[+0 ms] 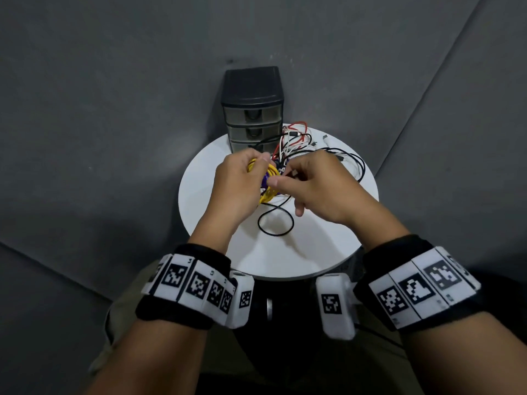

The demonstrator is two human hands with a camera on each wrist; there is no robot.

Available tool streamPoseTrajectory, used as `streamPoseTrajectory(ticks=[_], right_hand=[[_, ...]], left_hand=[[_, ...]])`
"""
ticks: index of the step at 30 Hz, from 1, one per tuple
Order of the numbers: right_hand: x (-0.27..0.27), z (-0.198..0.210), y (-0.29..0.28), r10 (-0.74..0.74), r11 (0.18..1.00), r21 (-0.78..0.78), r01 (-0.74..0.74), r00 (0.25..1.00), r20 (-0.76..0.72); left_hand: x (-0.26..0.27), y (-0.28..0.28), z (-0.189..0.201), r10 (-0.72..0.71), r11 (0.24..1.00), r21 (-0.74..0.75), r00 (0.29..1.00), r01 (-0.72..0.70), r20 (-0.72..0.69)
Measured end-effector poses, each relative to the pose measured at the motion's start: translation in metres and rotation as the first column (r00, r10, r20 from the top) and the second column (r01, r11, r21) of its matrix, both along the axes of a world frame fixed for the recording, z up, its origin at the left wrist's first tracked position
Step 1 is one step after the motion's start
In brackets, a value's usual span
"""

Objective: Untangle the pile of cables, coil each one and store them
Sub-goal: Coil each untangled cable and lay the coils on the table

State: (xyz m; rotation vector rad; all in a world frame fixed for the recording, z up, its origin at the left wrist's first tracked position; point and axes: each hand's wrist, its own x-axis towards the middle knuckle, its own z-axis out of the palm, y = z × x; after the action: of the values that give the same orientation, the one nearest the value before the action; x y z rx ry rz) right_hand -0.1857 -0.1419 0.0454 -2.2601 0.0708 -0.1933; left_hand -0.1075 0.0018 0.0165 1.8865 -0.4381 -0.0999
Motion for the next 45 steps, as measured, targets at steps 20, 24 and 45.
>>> streamPoseTrajectory(ticks=[20, 24, 45], right_hand=[[0.008, -0.020, 0.009, -0.027, 0.960, 0.278, 0.017, 0.999, 0.033], [0.010, -0.029, 0.003, 0.018, 0.984, 0.179, -0.016, 1.000, -0.007], [0.012, -0.023, -0.013, 0.248, 0.952, -0.065, -0.298, 0.882, -0.399]], left_hand=[[-0.016, 0.010, -0.010, -0.238, 0.892, -0.434, 0.949, 0.128, -0.208], [-0.015, 0.018, -0.020, -0.242, 0.906, -0.403, 0.941, 0.131, -0.237], [-0.012, 0.039, -0.034, -0.353, 0.933, -0.128, 0.925, 0.336, -0.141]])
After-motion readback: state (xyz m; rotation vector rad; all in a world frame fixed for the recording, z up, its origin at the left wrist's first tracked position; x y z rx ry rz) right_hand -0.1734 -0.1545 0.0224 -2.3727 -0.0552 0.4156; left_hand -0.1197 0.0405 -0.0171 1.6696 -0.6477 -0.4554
